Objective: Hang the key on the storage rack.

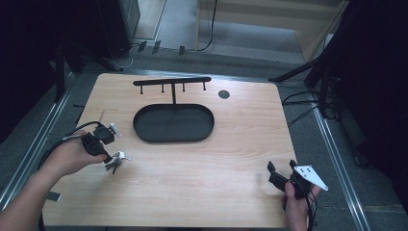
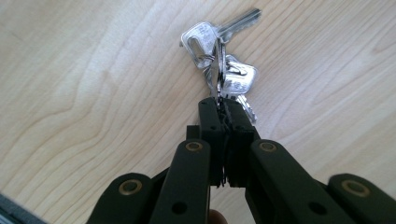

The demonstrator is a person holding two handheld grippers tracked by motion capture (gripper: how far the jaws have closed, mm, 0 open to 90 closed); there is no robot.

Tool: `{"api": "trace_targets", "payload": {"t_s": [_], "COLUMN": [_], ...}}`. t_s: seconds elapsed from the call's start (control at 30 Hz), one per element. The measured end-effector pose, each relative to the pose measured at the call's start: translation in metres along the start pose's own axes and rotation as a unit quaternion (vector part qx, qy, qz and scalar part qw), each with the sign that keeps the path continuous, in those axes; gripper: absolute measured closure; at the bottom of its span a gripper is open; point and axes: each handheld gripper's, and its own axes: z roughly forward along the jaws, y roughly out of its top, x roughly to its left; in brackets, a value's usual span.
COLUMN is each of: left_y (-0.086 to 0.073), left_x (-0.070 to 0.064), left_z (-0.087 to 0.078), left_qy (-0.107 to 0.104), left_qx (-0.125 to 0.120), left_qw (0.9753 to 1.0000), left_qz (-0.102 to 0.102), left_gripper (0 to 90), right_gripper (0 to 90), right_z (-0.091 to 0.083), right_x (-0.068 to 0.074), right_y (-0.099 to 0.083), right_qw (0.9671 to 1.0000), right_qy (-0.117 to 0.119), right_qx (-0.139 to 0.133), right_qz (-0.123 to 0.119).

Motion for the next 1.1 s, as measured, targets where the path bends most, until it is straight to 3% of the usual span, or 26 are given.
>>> {"api": "trace_targets", "payload": {"t_s": [0.47, 0.67, 1.1], "left_y": [0.025, 0.042, 0.079], "left_x": [-0.006, -0.005, 0.001], "left_z": [-0.053, -0.07, -0.113], "left_qy": [0.042, 0.026, 0.042], "left_qx": [-0.017, -0.006, -0.02], "left_qw": [0.999, 0.9996, 0.9988], "left_qz": [0.004, 0.005, -0.017], "left_gripper": [89.4, 89.4, 89.4], "right_gripper": [13.0, 13.0, 13.0], "right_z": [0.0, 0.0, 0.0], "right_x": [0.0, 0.0, -0.001], "right_y": [0.0, 0.0, 0.0], "right_qw": [1.0, 1.0, 1.0], "right_qy": [0.001, 0.002, 0.004], "right_qx": [0.001, 0.001, 0.002], "right_qz": [0.0, 0.001, 0.002]}}
